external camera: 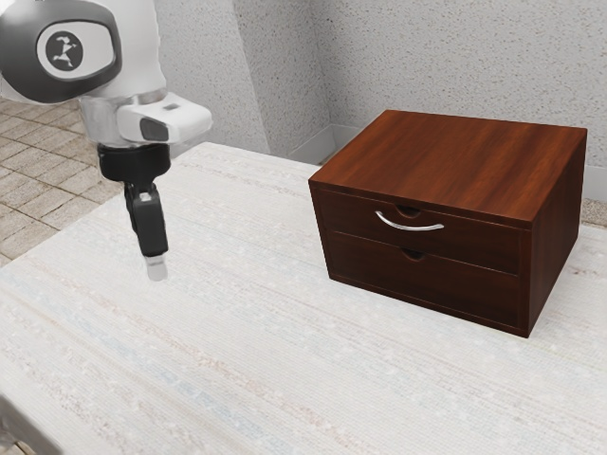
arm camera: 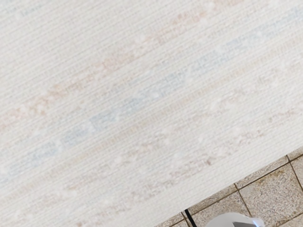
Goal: Pull the drawer handle with one arm to open the drawer
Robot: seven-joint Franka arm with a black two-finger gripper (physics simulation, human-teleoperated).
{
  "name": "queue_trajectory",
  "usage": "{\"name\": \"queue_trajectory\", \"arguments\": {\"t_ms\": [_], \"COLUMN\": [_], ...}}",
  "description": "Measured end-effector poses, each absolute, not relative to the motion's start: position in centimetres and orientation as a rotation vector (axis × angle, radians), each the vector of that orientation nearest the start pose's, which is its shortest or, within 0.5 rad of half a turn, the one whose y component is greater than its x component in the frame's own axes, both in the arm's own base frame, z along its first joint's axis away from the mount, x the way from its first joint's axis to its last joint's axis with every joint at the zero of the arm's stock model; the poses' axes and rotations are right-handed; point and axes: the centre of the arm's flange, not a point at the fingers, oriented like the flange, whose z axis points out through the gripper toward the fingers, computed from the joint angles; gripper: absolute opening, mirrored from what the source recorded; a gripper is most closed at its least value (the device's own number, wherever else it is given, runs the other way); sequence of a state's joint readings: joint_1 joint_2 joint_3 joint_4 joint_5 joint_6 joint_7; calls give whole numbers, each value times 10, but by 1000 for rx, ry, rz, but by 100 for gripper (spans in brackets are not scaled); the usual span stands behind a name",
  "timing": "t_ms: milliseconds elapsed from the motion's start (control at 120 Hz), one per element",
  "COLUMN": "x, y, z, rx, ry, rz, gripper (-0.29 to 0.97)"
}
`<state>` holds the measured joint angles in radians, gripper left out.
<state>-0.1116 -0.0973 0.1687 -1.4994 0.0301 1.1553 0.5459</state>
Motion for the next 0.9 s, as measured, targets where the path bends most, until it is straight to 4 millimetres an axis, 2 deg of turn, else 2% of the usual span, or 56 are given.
{"name": "queue_trajectory", "arguments": {"t_ms": [158, 225, 267, 308, 433, 467, 525, 600, 650, 717, 775, 833, 900], "x": [492, 500, 505, 507, 507, 504, 481, 474, 485, 516, 538, 548, 558], "y": [45, 41, 32, 19, -39, -48, -59, -41, -36, -39, -43, -47, -37], "z": [684, 682, 679, 684, 702, 697, 680, 655, 637, 608, 607, 612, 611], "rx": [-3005, -2964, -2925, -2862, -2618, -2556, -2422, -2312, -2237, -2131, -2025, -1928, -1876], "ry": [899, 977, 1068, 1172, 1521, 1602, 1722, 1819, 1880, 1948, 1977, 1998, 1997], "rz": [186, 159, 152, 126, 35, 9, -57, -162, -225, -285, -358, -416, -453], "gripper": [68, 68, 68, 68, 68, 68, 68, 68, 68, 68, 68, 68, 68]}}
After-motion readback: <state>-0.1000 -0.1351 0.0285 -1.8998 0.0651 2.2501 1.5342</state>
